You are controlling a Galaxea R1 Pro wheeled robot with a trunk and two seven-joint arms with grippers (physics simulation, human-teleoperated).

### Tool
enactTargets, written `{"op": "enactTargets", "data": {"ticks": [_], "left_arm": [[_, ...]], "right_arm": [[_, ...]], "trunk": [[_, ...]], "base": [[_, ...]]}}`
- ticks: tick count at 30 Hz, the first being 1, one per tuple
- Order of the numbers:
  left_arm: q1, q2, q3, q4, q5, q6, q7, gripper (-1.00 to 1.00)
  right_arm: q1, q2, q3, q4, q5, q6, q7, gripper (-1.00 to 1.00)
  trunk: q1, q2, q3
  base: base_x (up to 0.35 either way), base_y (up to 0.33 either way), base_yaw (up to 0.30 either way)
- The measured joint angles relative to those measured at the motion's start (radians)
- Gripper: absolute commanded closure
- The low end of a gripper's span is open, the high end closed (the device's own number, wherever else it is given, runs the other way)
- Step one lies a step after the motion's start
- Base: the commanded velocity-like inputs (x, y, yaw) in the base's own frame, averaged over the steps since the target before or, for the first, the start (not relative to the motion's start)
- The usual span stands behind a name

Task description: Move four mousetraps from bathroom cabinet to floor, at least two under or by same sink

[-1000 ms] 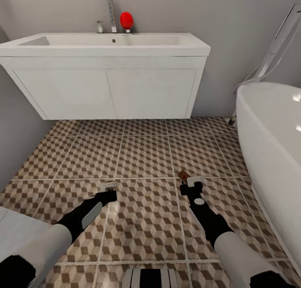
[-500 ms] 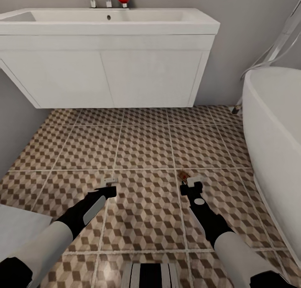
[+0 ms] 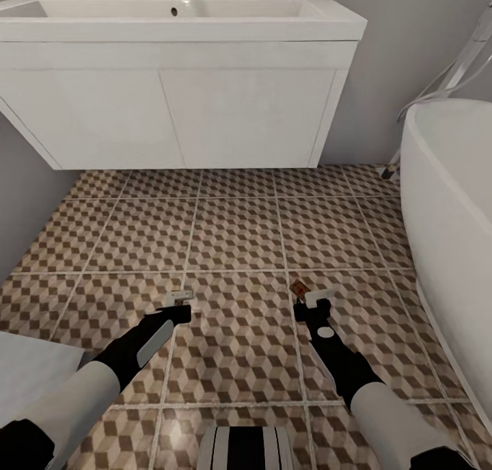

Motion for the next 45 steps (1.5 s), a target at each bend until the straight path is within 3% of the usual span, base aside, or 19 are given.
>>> {"op": "enactTargets", "data": {"ticks": [2, 4, 5, 7, 12, 17, 23, 26, 30, 35, 37, 40, 45], "left_arm": [[-0.009, -0.002, 0.005, 0.001, -0.001, 0.032, 0.000, 1.00], [-0.049, -0.002, 0.028, 0.003, -0.003, 0.118, 0.000, 1.00], [-0.089, -0.003, 0.059, 0.008, -0.005, 0.185, -0.001, 1.00], [-0.152, -0.003, 0.100, 0.019, -0.006, 0.248, -0.002, 1.00], [-0.303, -0.007, 0.133, 0.093, -0.004, 0.335, -0.001, 1.00], [-0.355, -0.015, 0.137, 0.124, -0.002, 0.367, 0.000, 1.00], [-0.353, -0.015, 0.132, 0.161, 0.001, 0.359, -0.005, 1.00], [-0.349, -0.013, 0.130, 0.177, 0.000, 0.294, -0.018, 1.00], [-0.345, -0.012, 0.127, 0.240, -0.014, 0.082, -0.097, 1.00], [-0.343, -0.017, 0.078, 0.373, -0.102, -0.200, -0.160, 1.00], [-0.343, -0.021, 0.063, 0.418, -0.117, -0.282, -0.165, 1.00], [-0.342, -0.023, 0.055, 0.452, -0.129, -0.342, -0.166, 1.00], [-0.342, -0.024, 0.052, 0.469, -0.133, -0.362, -0.171, 1.00]], "right_arm": [[-0.006, 0.001, -0.002, 0.001, 0.001, 0.007, 0.001, 1.00], [-0.019, 0.002, -0.004, 0.000, 0.001, 0.036, 0.002, 1.00], [-0.037, 0.003, -0.005, -0.005, 0.001, 0.069, 0.004, 1.00], [-0.067, 0.003, -0.006, -0.019, 0.000, 0.124, 0.006, 1.00], [-0.145, 0.007, -0.007, -0.035, -0.005, 0.235, 0.007, 1.00], [-0.173, 0.010, -0.009, -0.031, -0.010, 0.292, 0.006, 1.00], [-0.211, 0.010, -0.014, 0.066, -0.022, 0.301, 0.013, 1.00], [-0.262, 0.011, -0.015, 0.121, -0.046, 0.300, 0.028, 1.00], [-0.289, 0.011, -0.017, 0.143, -0.092, 0.298, 0.036, 1.00], [-0.293, 0.011, -0.016, 0.153, -0.105, 0.293, 0.049, 1.00], [-0.294, 0.011, -0.016, 0.160, -0.106, 0.271, 0.082, 1.00], [-0.294, 0.011, -0.017, 0.175, -0.107, 0.230, 0.130, 1.00], [-0.294, 0.012, -0.017, 0.187, -0.106, 0.212, 0.144, 1.00]], "trunk": [[0.000, 0.000, 0.000], [0.000, 0.000, 0.000], [0.000, 0.000, 0.000], [0.000, 0.000, 0.000], [0.000, 0.000, 0.000], [0.000, 0.000, 0.000], [0.000, 0.000, 0.000], [0.000, 0.000, 0.000], [0.000, 0.000, 0.000], [0.000, 0.000, 0.000], [0.000, 0.000, 0.000], [0.000, 0.000, 0.000], [0.000, 0.000, 0.000]], "base": [[0.000, 0.000, 0.000], [0.000, 0.000, 0.000], [0.000, 0.000, 0.000], [0.000, 0.000, 0.000], [0.000, 0.000, 0.000], [0.000, 0.000, 0.000], [0.000, 0.000, 0.000], [0.000, 0.000, 0.000], [0.000, 0.000, 0.000], [0.000, 0.000, 0.000], [0.000, 0.000, 0.000], [0.000, 0.000, 0.000], [0.000, 0.000, 0.000]]}}
